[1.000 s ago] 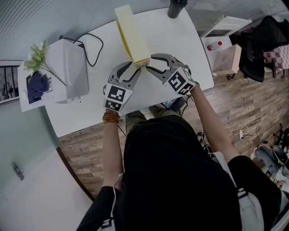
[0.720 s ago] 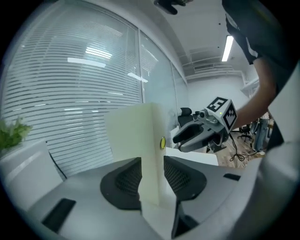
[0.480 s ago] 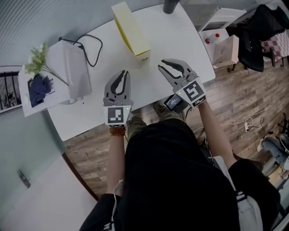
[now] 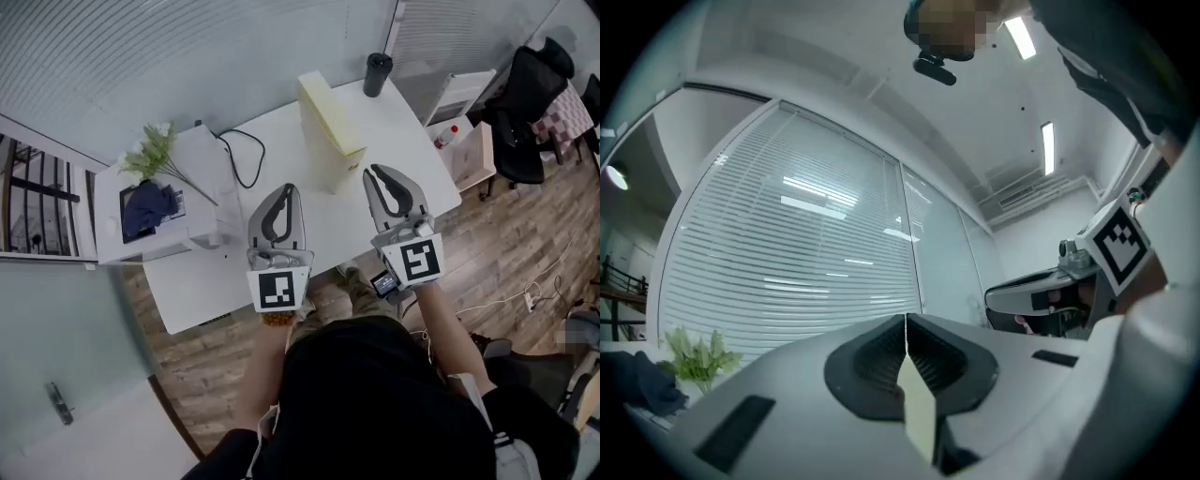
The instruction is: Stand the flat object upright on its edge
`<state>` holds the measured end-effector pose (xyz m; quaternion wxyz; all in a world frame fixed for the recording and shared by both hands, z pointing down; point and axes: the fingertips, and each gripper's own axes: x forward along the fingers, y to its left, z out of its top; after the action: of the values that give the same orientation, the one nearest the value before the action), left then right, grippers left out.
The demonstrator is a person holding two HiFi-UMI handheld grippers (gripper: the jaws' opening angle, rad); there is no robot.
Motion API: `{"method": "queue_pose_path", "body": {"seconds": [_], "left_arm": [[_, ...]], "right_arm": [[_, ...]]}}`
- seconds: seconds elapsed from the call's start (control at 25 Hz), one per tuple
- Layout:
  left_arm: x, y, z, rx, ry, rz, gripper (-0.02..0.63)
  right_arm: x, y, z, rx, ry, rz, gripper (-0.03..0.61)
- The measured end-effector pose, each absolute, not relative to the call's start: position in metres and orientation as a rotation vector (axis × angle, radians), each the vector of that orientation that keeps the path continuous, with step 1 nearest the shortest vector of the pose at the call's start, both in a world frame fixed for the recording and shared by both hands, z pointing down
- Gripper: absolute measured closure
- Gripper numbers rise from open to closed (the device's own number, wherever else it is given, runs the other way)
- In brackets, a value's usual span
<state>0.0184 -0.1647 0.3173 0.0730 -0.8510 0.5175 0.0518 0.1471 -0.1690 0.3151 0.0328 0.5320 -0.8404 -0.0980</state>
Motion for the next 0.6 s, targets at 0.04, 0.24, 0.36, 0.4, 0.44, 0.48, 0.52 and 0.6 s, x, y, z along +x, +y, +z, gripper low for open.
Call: {"method": "queue_pose_path", "body": {"seconds": [0.04, 0.24, 0.36, 0.4, 0.44, 0.48, 0.52, 0.6], "left_arm": [[0.015, -0.155, 0.314, -2.553, 1.551, 0.173, 0.603], [-0.007, -0.116, 0.334, -2.574, 1.579, 0.071, 0.603], [-0.022, -0.094, 0.353, -2.558, 1.574, -0.011, 0.606], [-0.027, -0.086, 0.359, -2.560, 1.587, -0.017, 0.606], [-0.031, -0.080, 0.366, -2.568, 1.603, -0.017, 0.606], [-0.036, -0.075, 0.373, -2.579, 1.614, -0.012, 0.606], [-0.040, -0.072, 0.379, -2.586, 1.616, -0.016, 0.607], [-0.048, -0.070, 0.390, -2.581, 1.598, -0.060, 0.607]], "right_arm": [[0.135, -0.155, 0.309, 1.643, -2.599, -0.334, 0.547], [0.085, -0.109, 0.317, 1.671, -2.574, -0.390, 0.549], [0.071, -0.088, 0.340, 1.722, -2.518, -0.303, 0.551], [0.069, -0.082, 0.349, 1.738, -2.495, -0.281, 0.552], [0.066, -0.077, 0.357, 1.750, -2.477, -0.269, 0.552], [0.062, -0.073, 0.364, 1.757, -2.466, -0.263, 0.554], [0.057, -0.070, 0.370, 1.758, -2.460, -0.252, 0.554], [0.044, -0.066, 0.380, 1.748, -2.460, -0.227, 0.555]]}}
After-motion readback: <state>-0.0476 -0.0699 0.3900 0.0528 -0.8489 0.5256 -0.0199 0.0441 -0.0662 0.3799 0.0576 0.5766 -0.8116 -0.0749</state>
